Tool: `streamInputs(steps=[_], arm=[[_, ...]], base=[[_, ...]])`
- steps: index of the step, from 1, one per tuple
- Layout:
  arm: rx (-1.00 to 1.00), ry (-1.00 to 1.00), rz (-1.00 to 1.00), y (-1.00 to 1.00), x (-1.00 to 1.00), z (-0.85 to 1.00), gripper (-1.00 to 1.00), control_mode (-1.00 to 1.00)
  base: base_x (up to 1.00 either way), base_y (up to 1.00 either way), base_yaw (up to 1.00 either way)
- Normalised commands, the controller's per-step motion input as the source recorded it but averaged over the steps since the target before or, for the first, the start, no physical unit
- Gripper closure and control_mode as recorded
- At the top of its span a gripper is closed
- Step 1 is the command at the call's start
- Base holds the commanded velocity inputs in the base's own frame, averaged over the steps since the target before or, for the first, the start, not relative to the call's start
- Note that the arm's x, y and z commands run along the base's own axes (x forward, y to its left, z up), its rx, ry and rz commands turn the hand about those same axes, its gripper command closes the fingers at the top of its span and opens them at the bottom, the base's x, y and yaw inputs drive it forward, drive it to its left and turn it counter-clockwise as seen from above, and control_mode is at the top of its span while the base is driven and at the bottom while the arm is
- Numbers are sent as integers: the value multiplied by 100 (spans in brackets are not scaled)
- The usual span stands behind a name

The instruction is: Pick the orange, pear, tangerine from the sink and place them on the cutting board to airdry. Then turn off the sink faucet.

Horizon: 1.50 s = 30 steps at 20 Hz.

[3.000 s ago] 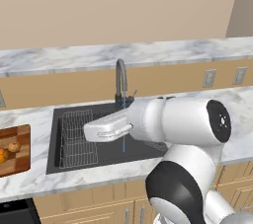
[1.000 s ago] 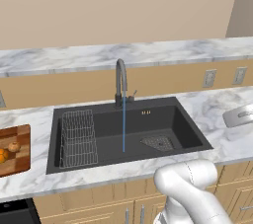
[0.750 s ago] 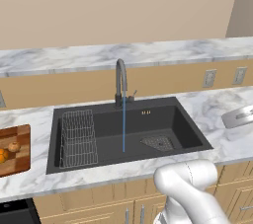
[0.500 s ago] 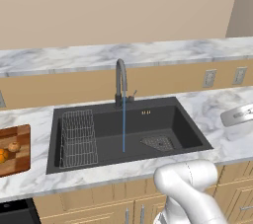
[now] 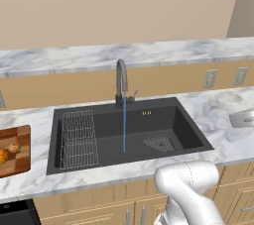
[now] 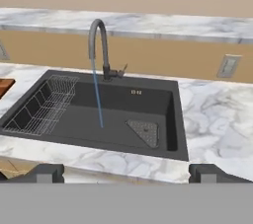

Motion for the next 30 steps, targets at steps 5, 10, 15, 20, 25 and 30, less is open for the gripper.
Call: streamInputs(steps=[5,10,15,20,25,30], arm=[[10,-10,5,-8,13,0,-100,-100],[4,-4,10,0,21,1,-100,-100],[-1,-2,15,12,35,-7,-100,-100],[-4,-7,18,2,15,-15,-100,-100],[-2,-8,18,1,9,-17,-100,-100],[-1,-10,16,1,26,-2,-100,-100]], base=[[0,0,0],[0,0,0],[0,0,0],[0,0,0],[0,0,0],[0,0,0]])
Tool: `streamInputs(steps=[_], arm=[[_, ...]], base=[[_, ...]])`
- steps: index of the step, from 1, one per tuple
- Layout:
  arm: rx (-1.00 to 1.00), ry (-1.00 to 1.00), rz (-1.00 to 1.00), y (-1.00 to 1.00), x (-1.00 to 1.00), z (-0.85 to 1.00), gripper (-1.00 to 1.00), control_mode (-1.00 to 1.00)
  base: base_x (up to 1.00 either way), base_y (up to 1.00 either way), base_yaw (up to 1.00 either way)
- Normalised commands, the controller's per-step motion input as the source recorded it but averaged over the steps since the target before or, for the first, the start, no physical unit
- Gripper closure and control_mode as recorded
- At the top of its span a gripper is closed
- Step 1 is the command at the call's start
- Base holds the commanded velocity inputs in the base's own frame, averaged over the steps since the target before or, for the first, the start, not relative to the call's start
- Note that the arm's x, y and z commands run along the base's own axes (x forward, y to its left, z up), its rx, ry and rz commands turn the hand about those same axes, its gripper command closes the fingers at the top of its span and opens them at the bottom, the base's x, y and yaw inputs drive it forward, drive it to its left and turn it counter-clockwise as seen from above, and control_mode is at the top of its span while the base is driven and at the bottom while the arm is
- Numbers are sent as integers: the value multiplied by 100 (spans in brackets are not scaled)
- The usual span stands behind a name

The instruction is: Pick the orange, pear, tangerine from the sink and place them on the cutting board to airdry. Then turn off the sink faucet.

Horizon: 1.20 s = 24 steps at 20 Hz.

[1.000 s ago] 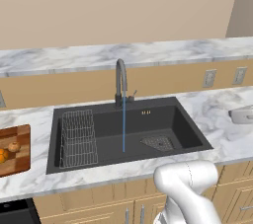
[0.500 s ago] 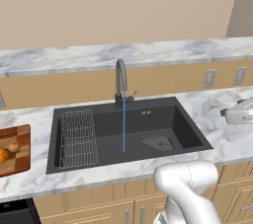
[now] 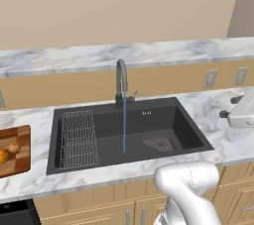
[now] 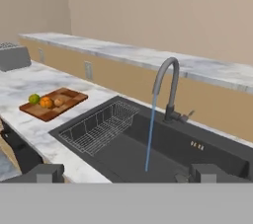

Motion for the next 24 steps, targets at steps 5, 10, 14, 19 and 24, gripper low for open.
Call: streamInputs(steps=[5,10,14,19,24], arm=[[-4,-6,14,7,38,-20,-100,-100],[-3,-4,10,15,34,-28,-100,-100],[-1,-1,7,6,40,-21,-100,-100],[0,0,5,0,53,-14,-100,-100],[0,0,2,0,50,-7,-100,-100]], base=[[0,0,0],[0,0,0],[0,0,0],[0,0,0],[0,0,0]])
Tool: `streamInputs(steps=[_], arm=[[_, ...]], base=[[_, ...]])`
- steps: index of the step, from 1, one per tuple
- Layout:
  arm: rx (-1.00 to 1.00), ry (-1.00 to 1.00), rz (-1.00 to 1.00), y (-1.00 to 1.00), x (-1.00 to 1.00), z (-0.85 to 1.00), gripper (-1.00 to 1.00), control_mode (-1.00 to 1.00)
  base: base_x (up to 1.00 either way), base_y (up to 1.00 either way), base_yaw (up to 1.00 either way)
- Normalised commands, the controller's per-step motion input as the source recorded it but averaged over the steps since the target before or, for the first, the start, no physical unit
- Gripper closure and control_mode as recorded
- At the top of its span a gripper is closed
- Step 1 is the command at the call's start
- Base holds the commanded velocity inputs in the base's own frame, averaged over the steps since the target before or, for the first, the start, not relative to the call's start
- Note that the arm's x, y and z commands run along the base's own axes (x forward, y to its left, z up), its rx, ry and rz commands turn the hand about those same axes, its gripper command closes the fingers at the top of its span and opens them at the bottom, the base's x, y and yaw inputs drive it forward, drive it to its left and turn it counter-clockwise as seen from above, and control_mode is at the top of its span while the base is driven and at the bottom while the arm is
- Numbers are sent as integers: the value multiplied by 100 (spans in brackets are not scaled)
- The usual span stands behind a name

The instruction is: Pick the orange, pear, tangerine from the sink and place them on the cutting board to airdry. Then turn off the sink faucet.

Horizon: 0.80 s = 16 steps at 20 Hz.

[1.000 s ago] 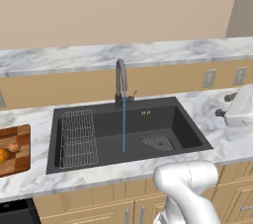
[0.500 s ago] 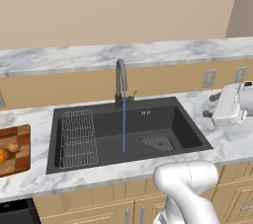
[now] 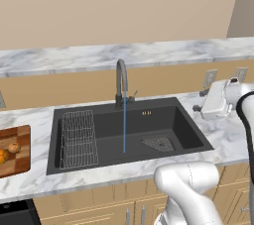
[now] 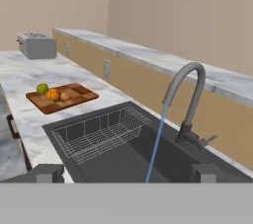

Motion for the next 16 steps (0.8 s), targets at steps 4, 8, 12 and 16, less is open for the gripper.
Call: streamInputs(steps=[4,8,12,16], arm=[[0,0,0,0,41,-21,-100,-100],[1,0,1,0,40,-32,-100,-100],[3,0,4,0,39,-26,-100,-100],[5,0,7,0,33,-17,-100,-100]], base=[[0,0,0],[0,0,0],[0,0,0],[0,0,0]])
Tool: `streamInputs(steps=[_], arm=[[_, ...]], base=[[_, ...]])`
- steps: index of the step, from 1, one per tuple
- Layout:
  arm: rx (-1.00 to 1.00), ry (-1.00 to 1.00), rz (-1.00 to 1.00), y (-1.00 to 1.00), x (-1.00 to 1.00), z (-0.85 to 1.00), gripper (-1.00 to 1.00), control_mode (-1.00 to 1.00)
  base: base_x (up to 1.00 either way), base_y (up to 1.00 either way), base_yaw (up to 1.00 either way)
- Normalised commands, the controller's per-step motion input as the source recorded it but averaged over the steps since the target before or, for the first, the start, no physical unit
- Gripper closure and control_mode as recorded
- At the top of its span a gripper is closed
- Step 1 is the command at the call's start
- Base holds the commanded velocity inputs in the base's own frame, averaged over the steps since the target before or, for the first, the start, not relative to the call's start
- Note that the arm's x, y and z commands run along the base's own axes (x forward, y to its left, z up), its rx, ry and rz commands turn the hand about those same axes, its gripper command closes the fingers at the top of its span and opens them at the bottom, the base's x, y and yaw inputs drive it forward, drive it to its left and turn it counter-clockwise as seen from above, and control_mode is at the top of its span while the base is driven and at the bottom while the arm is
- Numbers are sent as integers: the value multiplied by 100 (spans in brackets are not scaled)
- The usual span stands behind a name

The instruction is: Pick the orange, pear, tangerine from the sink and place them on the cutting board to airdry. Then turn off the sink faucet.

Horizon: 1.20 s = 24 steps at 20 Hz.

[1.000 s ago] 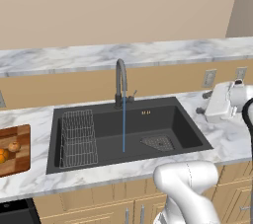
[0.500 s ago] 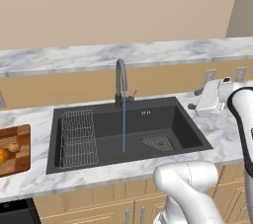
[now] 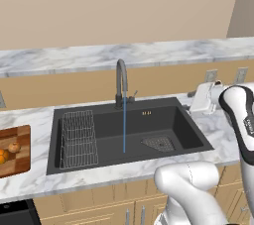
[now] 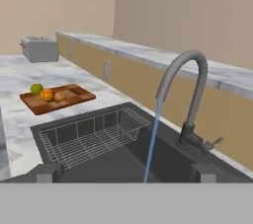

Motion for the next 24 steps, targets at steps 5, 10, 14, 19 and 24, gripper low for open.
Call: streamInputs(steps=[5,10,14,19,24], arm=[[5,0,10,0,24,-1,-100,-100],[6,0,11,0,31,0,-100,-100],[0,0,10,7,22,-11,-100,-100],[0,0,10,5,25,-26,-100,-100],[3,0,13,0,19,-12,-100,-100]], base=[[0,0,0],[0,0,0],[0,0,0],[0,0,0],[0,0,0]])
